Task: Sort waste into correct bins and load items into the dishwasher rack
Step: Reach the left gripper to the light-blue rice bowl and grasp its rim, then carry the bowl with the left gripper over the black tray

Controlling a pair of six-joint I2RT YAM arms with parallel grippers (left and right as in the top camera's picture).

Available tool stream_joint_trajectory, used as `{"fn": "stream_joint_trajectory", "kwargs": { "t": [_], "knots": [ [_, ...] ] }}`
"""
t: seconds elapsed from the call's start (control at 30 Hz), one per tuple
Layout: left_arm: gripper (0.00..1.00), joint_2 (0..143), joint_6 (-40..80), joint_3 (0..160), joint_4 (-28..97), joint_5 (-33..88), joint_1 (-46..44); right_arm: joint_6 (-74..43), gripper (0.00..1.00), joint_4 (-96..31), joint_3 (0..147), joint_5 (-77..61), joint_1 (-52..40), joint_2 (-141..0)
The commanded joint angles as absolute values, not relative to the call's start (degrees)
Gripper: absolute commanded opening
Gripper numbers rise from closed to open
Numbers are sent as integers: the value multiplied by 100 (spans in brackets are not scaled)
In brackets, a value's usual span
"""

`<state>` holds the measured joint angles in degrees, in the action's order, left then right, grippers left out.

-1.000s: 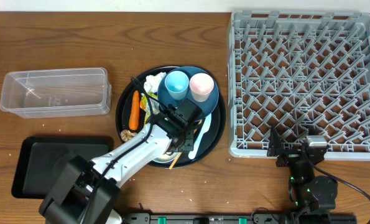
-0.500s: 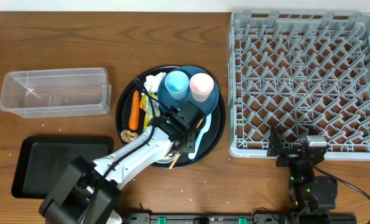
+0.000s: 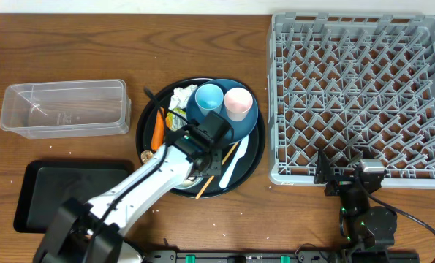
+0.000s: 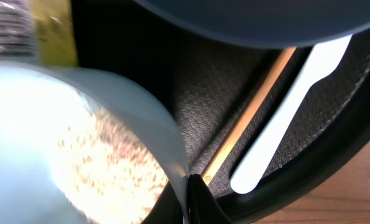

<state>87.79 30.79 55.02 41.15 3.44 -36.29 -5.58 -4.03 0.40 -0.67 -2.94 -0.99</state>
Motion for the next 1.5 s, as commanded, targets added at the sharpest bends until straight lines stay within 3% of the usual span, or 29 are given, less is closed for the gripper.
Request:
{"fn": "stream_joint_trajectory", "kwargs": {
  "t": [0.0,0.3,0.57,1.2,1.47],
  "knots": [
    [6,8453,2849,5675,4178,309,-3468,-508,99,-423,32,-89,-368,-102],
    [6,7728,2394,6016,4792,290,-2762,-508,99,-425,32,-89,-368,-102],
    [6,7126,1981,6149,5218,499,-1192,-508,99,-425,32,-89,-368,-102],
    [6,6643,84,5854,5806,4766,4115,-508,99,-425,32,-89,-368,-102],
    [6,6670,-980,5284,5951,6445,5887,-508,99,-423,32,-89,-368,-102]
  ]
}}
